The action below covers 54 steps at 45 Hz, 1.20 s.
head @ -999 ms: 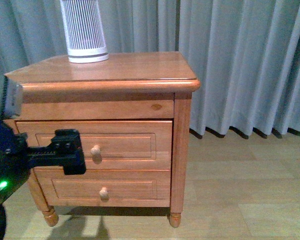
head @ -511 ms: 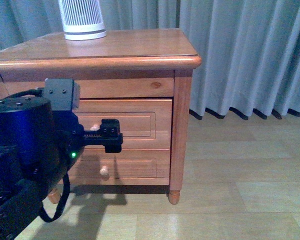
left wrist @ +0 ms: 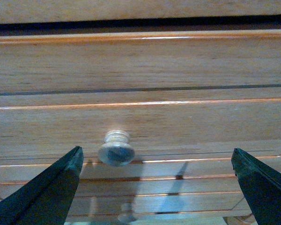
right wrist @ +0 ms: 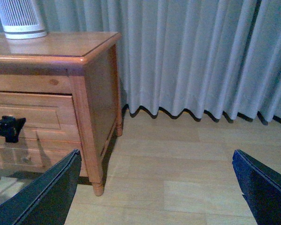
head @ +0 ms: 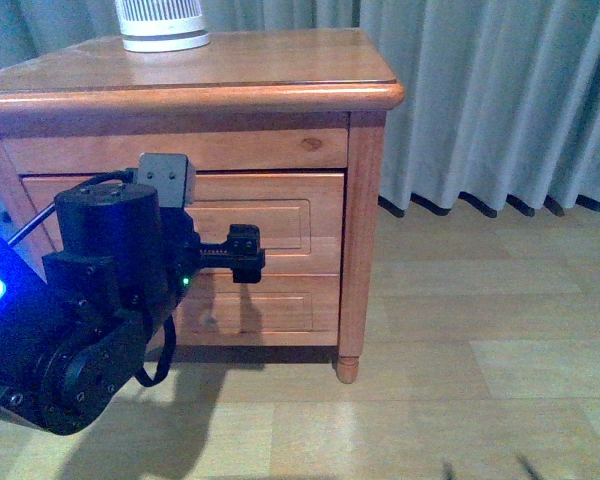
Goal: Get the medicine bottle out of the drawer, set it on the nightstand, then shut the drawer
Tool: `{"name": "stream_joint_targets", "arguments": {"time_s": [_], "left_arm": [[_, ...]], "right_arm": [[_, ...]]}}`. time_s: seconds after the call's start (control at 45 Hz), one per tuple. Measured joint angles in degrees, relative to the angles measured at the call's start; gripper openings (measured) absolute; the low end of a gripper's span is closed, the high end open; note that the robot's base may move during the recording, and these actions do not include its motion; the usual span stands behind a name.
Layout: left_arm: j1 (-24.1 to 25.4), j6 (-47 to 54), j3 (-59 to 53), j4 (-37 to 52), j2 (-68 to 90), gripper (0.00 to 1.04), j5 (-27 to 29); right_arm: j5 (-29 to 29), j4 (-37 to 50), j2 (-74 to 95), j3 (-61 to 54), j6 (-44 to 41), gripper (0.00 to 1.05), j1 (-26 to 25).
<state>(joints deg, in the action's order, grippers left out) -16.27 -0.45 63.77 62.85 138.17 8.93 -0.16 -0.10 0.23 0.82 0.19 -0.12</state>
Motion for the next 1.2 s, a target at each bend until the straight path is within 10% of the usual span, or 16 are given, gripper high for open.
{"name": "stream_joint_targets", "arguments": {"time_s": [0.932,1.199], "left_arm": [[2.6,-0.4,7.2,-3.3,4.7,0.98,-1.4],[3.5,-0.7,8.2,-4.6,5.6,0.48,-1.4]], "right_arm": [[0.0,0.0,0.0,0.0,0.0,0.98,0.0],[0.0,0.0,0.0,0.0,0.0,0.98,0.0]]}}
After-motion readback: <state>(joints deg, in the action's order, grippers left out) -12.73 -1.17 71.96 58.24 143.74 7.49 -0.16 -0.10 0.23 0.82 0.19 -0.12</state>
